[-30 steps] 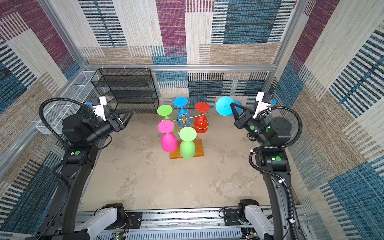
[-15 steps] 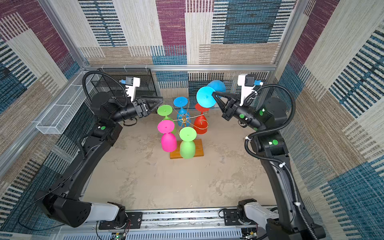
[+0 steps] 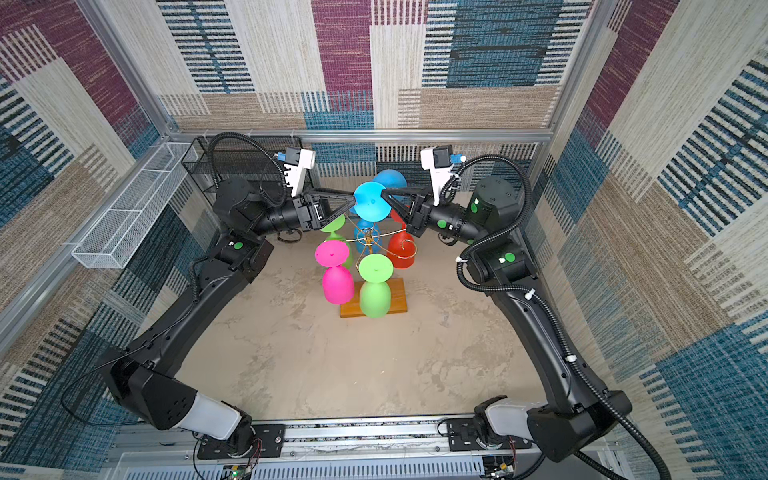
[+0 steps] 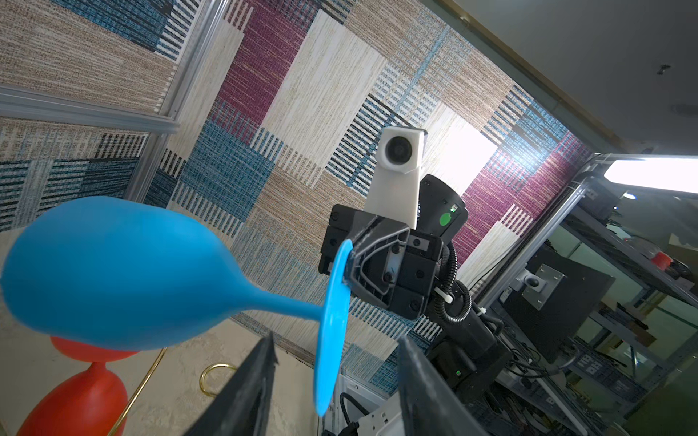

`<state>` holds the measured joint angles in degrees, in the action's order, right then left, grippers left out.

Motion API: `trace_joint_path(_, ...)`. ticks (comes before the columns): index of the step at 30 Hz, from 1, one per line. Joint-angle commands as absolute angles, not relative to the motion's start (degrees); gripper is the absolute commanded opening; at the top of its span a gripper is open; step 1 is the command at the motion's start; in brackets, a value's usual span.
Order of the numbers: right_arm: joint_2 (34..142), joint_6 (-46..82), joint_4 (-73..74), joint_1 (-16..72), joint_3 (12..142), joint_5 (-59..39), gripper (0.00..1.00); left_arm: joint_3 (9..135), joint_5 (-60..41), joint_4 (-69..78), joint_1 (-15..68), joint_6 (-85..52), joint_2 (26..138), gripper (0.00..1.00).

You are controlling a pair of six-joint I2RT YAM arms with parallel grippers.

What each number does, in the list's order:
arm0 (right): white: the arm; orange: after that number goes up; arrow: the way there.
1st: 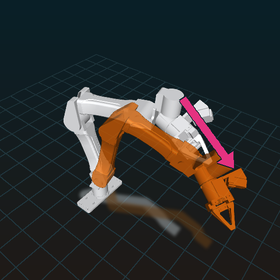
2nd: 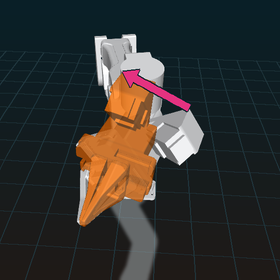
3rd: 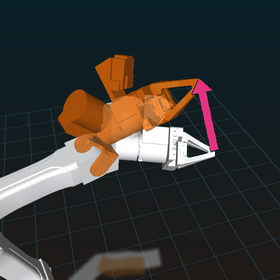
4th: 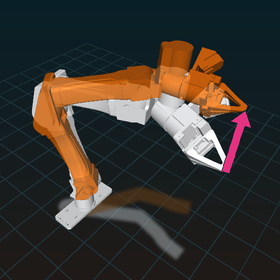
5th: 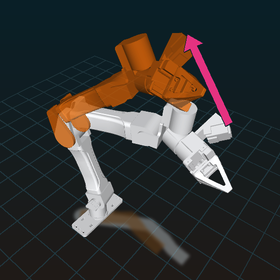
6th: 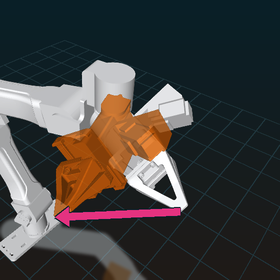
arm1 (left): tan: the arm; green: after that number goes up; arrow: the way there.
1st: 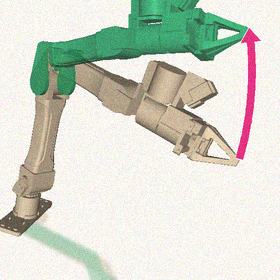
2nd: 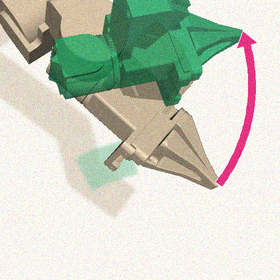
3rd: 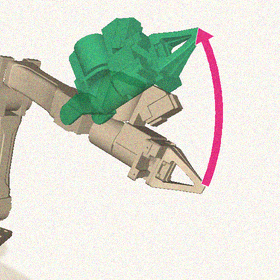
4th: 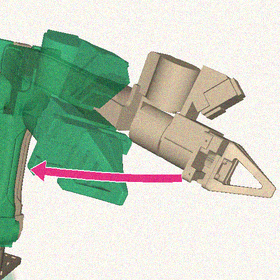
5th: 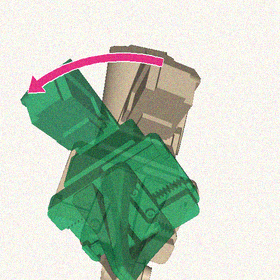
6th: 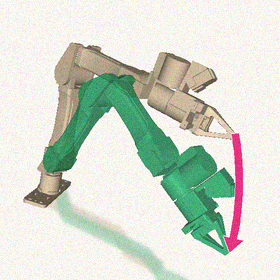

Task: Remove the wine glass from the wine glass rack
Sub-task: 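Carry the blue glass toward the left gripper while the left gripper reaches to it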

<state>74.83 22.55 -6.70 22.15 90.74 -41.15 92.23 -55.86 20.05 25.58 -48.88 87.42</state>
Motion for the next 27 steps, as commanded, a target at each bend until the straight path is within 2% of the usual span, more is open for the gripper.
trace_joint_path(1,75.67,22.01,-4.15,23.11,91.41,-40.53,0.0,92.84,-57.04,22.88,26.3,-50.61,87.71,0.54)
trace_joint_path(4,76.27,22.24,-3.52,23.4,91.42,-40.1,0.0,92.58,-57.67,22.94,27.05,-50.84,87.69,0.52)
trace_joint_path(8,76.64,22.53,-2.52,23.57,91.41,-39.54,0.0,91.68,-57.9,23.5,27.33,-51.36,87.64,0.41)
trace_joint_path(13,77.67,22.59,-2.21,23.74,93.28,-40.13,0.0,91.06,-58.03,27.58,27.51,-54.52,88.48,0.24)
trace_joint_path(17,78.06,22.48,-2.37,23.83,93.36,-40.69,0.0,91.48,-58.2,34.22,27.53,-60.45,89.63,0.01)
trace_joint_path(19,77.67,21.52,-3.08,23.86,93.19,-40.21,0.02,92.0,-58.38,37.88,27.51,-63.32,90.07,0.0)
trace_joint_path(20,77.09,20.94,-3.48,23.86,92.85,-39.42,0.11,92.01,-57.77,38.38,27.38,-64.57,90.08,0.0)
trace_joint_path(22,75.42,19.11,-4.24,23.82,92.02,-36.95,0.4,91.7,-55.62,37.17,26.87,-66.03,89.55,0.0)
trace_joint_path(24,72.34,15.66,-4.36,23.86,89.01,-32.65,0.68,91.33,-52.27,29.88,25.88,-65.42,88.03,0.0)
trace_joint_path(26,68.57,10.99,-2.4,23.82,84.83,-28.64,0.84,91.51,-49.62,23.14,25.07,-62.58,86.52,0.0)
trace_joint_path(27,66.94,8.35,-1.13,23.82,82.57,-26.67,0.89,91.99,-48.42,19.53,24.83,-61.04,85.83,0.0)
